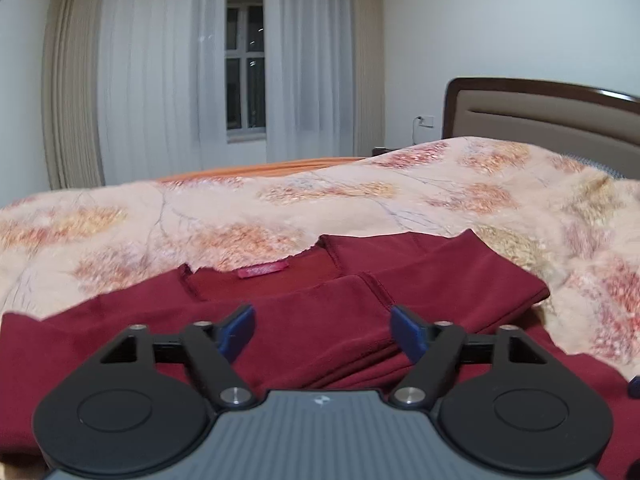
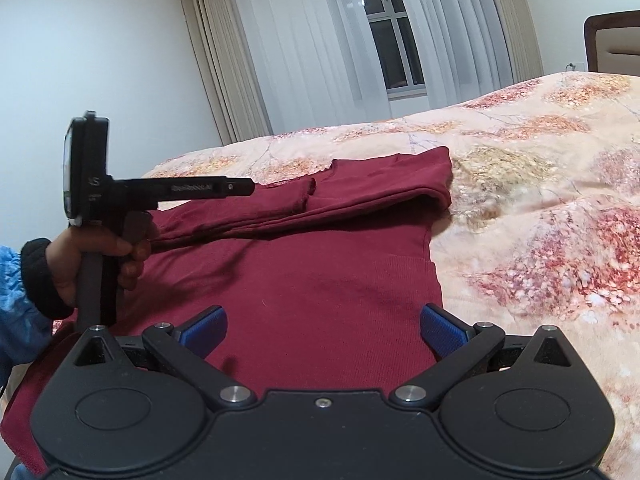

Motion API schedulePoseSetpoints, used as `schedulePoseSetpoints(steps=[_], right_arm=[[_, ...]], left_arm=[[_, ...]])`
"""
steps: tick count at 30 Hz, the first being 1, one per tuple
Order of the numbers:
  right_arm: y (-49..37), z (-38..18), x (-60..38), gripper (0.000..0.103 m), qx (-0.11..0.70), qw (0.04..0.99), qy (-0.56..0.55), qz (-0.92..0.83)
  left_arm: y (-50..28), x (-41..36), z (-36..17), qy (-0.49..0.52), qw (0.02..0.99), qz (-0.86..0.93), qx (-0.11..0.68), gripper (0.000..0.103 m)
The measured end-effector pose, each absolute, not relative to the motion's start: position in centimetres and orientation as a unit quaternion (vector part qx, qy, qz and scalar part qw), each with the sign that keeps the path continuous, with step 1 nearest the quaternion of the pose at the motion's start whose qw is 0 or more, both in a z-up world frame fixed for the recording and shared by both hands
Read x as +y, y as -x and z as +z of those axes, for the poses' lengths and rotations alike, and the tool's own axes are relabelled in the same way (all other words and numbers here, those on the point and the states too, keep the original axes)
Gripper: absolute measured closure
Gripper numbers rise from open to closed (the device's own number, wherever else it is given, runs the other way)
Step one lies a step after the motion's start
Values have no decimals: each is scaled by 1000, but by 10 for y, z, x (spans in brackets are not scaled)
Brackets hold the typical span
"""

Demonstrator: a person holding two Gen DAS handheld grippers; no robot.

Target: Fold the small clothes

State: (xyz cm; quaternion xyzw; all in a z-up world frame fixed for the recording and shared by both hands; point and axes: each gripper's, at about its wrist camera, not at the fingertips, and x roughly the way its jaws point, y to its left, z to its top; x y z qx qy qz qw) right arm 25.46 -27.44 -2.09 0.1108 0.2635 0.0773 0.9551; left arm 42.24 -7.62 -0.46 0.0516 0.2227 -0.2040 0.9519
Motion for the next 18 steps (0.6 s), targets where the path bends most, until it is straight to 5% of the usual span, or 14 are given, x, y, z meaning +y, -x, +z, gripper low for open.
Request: schedulePoseSetpoints(steps=[4,13,18], right_arm=[[-264,-13,-275,0,256,958,-101,80],[-359,11,-269,4,237,954,-129,127],[-431,-1,-256,29,266,950,-131,100]], left_arm=[[-412,-54,5,-26,960,-165,223,2],[-404,41,14,13,970,-3,241,0],[-411,93,6,30,964,62,258,0]])
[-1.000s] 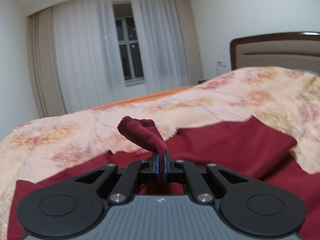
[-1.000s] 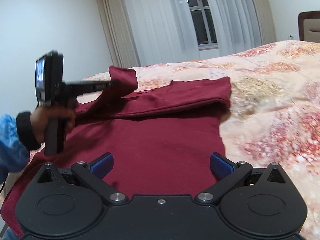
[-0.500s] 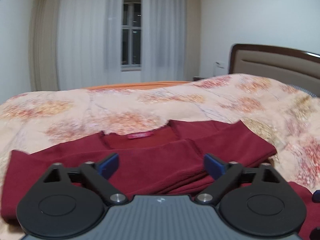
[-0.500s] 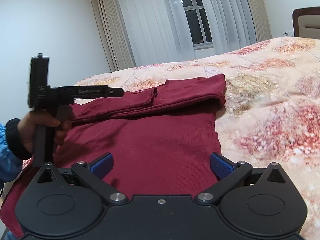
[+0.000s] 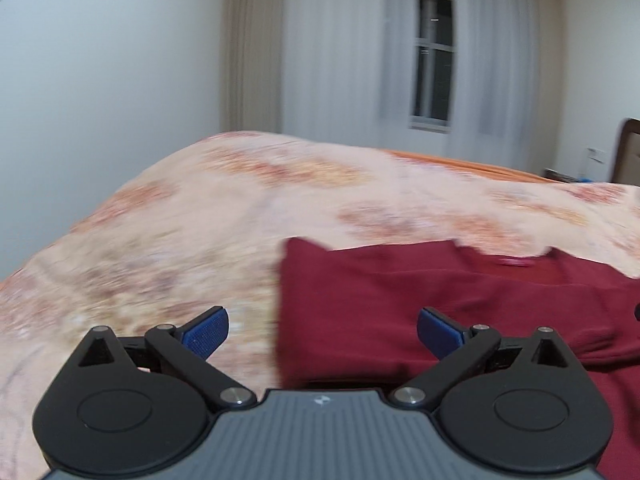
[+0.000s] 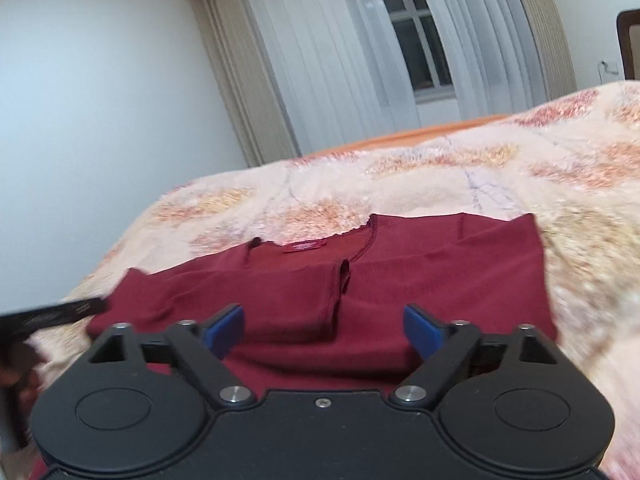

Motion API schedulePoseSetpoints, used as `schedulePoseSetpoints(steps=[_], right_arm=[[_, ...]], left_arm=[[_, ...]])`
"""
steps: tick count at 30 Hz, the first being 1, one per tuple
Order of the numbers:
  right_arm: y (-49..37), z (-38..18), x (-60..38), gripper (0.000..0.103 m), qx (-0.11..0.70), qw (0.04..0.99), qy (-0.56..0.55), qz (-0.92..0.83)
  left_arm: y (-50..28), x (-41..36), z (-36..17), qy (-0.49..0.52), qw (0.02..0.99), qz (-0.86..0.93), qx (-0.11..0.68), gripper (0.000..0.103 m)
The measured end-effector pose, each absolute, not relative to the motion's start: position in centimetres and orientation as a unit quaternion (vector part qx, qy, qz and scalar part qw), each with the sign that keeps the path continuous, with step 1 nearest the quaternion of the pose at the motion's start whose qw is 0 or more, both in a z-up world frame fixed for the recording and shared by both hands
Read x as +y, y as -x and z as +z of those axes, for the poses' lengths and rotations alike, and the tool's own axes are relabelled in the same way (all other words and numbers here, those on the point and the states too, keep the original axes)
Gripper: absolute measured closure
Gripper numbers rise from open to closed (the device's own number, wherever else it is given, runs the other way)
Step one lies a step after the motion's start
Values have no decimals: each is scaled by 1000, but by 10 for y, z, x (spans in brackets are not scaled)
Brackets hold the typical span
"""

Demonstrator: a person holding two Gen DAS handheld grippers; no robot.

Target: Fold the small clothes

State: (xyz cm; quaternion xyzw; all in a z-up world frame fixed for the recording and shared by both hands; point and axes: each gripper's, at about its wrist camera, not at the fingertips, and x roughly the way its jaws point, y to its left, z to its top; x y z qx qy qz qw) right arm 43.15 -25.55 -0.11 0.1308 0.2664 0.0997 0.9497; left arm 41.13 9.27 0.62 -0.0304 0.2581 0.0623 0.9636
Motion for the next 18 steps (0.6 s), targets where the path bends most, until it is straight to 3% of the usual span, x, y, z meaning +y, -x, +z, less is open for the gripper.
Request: schedulePoseSetpoints(steps=[4,6,7,11,18], right_arm=[[-465,-21,-249,52,296,940,-144,88],[-471,-27,-246,89,303,939,-139,87],[-470,-28,-245,95,302,940,-133,83],[-460,-25,-247,101,275,950,-130,68],[-455,-35,-246,98,279,952,-113,54]], left_arm=[[-417,118,0,68,959,80,263,1],[-420,124,-2,83,958,83,263,1],[-421,126,-3,87,958,84,262,0],[-431,122,-6,93,958,81,260,1],[-464,127,-22,87,948,138,274,1]])
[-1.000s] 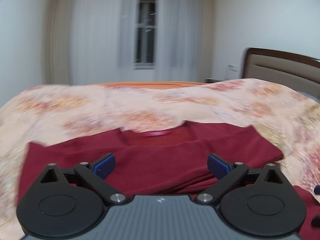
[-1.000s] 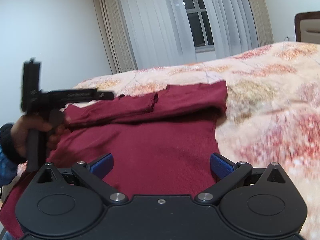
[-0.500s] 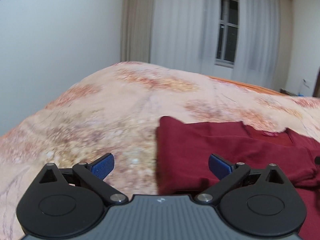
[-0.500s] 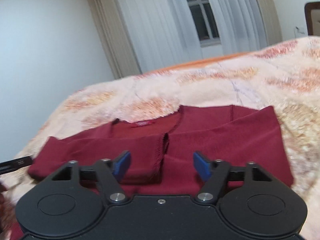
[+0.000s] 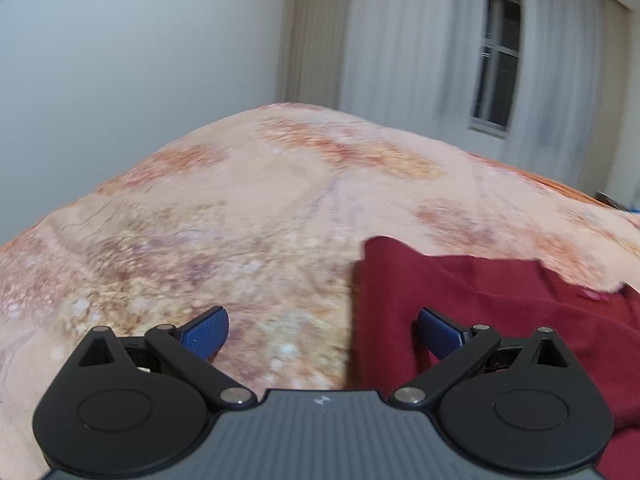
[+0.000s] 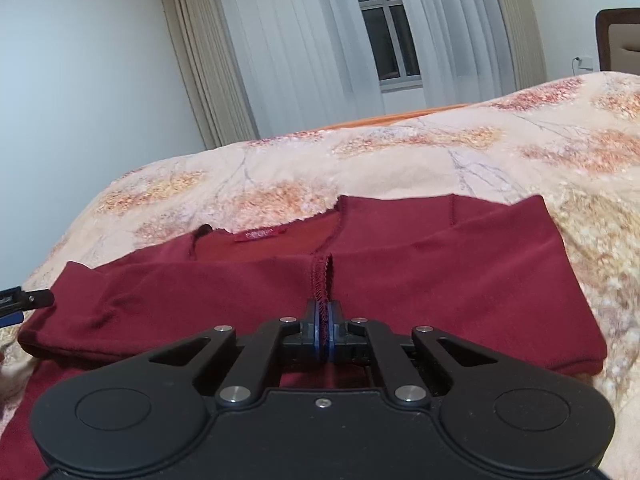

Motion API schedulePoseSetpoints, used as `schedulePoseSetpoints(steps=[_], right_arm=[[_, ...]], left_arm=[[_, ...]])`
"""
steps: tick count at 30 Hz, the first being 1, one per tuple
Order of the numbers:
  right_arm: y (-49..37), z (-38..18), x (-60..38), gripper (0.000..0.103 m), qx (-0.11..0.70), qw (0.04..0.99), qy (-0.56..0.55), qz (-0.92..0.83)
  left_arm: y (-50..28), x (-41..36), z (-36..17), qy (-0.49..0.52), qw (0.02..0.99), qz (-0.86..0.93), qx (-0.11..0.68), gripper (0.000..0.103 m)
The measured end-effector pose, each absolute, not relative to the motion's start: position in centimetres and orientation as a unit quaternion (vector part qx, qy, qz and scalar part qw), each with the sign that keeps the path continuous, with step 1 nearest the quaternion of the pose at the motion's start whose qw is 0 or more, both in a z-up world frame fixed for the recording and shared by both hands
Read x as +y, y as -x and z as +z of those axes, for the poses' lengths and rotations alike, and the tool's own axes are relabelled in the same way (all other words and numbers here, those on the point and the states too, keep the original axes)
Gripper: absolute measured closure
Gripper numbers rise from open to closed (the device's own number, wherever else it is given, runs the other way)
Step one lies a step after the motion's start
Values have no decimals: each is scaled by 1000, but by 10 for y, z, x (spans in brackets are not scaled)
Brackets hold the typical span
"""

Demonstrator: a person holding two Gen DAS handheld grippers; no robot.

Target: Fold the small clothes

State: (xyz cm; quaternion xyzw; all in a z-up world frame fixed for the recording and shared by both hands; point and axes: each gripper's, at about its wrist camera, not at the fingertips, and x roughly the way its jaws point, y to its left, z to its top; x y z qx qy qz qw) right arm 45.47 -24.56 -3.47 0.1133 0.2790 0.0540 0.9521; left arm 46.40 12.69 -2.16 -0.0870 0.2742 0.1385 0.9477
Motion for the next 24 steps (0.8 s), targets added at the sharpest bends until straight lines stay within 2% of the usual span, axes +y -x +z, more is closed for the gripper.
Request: schedulePoseSetpoints(steps=[4,10,13,14,16,18,20,24], right_arm=[[-453,-43,-243,98,277,954,-105,49],[-453,-47,-244,99,276,954,-106,48],[-450,-46,-245,94,269,955,-110,51],[-449,-46,-245,91,267,956,-111,51],[-445,-44,-246,77,258,958,-112,50],[-440,-41,-245,58,250,962,-103,48],[-436,-39,-239,53,248,965,-79,41],[-436,-41,-229,49,261,964,-32,26]], left_arm=[[-470,143,-33,118,939,154,284,0],[-467,133,-34,88,943,149,285,0],[-447,132,-27,100,950,123,270,0],[-439,132,-27,102,951,115,268,0],[-430,131,-29,101,951,104,273,0],[-425,131,-32,96,950,102,278,0],[-425,133,-36,97,949,105,281,0],[-431,125,-42,66,946,119,295,0]])
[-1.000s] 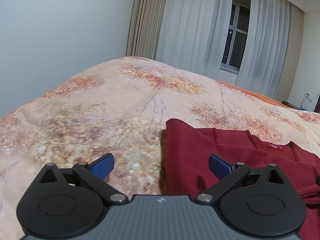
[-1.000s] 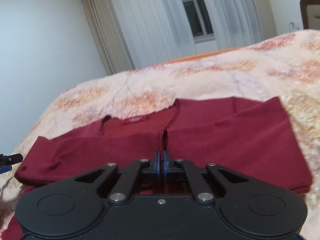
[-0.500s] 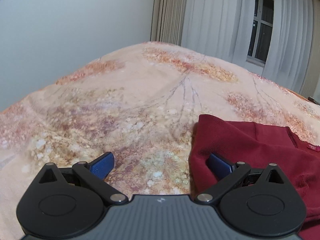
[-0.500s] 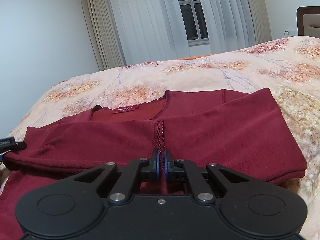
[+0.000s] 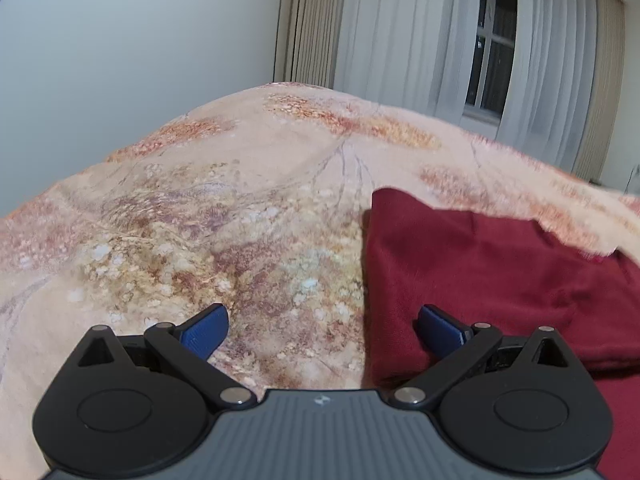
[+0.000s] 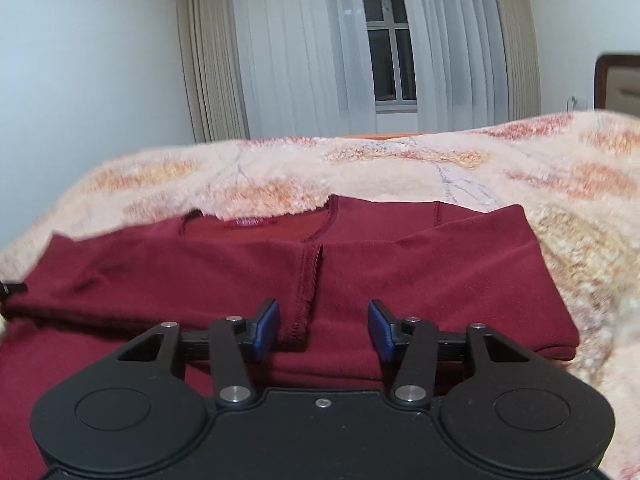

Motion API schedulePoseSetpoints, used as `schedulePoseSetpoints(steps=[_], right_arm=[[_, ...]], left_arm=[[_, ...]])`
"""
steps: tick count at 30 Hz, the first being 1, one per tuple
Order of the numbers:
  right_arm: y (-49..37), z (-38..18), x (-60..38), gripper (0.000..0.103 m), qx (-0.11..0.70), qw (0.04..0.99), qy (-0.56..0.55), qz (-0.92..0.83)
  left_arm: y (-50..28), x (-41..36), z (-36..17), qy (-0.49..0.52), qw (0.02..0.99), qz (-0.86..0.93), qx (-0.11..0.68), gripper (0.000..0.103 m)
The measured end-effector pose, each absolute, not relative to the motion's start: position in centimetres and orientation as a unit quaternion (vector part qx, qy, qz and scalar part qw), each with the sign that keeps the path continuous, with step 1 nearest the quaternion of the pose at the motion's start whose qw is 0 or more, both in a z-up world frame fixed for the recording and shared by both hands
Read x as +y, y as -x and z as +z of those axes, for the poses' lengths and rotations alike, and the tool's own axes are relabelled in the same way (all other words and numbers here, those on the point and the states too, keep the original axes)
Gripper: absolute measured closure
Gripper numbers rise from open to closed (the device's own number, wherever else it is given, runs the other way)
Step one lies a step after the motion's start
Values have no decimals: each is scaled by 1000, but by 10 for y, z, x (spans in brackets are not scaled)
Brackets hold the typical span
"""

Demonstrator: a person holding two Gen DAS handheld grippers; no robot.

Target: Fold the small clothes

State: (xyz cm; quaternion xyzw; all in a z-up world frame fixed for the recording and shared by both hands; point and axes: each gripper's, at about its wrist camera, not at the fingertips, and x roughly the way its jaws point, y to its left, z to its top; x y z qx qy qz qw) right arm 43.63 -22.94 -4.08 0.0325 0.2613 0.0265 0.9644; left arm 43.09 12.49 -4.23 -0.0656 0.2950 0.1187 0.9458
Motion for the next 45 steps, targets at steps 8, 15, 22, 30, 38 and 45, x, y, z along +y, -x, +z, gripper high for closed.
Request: schedulePoseSetpoints(steps=[8,15,22,30,38,45], right_arm=[[-431,-40,-229,23,255,966,-24,22],[-386,-6,-245,1,230,972,-22,46],[-309,10,-252,1,223,972,12,71],[-206,4,-252,1,225,970,39,83],[-115,-20,-231,1,200,965,132,106],[-81,-55,-205,1,175,946,247,112]], left_arm=[[-425,126,-34,74,948,116,285,0],[-381,118,-5,78,958,90,260,0],[-311,84,8,46,965,38,254,0],[-224,43,-9,18,963,-17,267,0],[-158,24,-27,-52,959,-34,276,0],[-139,38,-38,-6,951,-49,304,1]])
